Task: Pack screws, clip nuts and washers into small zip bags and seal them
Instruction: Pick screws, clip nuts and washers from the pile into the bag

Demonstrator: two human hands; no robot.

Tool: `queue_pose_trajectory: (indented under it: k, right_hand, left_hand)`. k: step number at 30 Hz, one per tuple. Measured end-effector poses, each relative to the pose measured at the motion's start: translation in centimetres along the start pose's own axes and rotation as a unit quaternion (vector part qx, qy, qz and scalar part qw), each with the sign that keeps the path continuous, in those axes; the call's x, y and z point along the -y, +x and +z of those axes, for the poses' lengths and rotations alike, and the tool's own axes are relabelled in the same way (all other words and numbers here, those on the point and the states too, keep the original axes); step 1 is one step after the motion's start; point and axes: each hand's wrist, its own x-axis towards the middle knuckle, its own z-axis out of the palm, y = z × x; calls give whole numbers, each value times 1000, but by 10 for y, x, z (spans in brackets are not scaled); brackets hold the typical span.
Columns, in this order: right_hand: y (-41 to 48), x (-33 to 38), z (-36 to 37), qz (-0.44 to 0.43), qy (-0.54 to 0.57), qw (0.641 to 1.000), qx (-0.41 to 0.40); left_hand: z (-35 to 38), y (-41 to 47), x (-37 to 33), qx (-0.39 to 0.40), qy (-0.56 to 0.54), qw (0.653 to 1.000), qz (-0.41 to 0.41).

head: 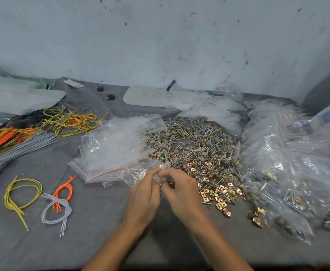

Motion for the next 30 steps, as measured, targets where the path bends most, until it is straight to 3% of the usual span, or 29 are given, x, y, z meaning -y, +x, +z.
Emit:
queue_pose_trajectory:
  k: [8,23,30]
  right_hand:
    - [-1,-3,-2,55,88,994,-38]
    - [0,-3,-4,-37,-152,986,52]
    - [6,-21,-29,-10,-127,991,29]
  left_hand:
    - [1,3,2,-9,-38,999,-30]
    - [1,3,3,-12,-34,999,-21]
    - [3,3,5,-16,-42,999,-21]
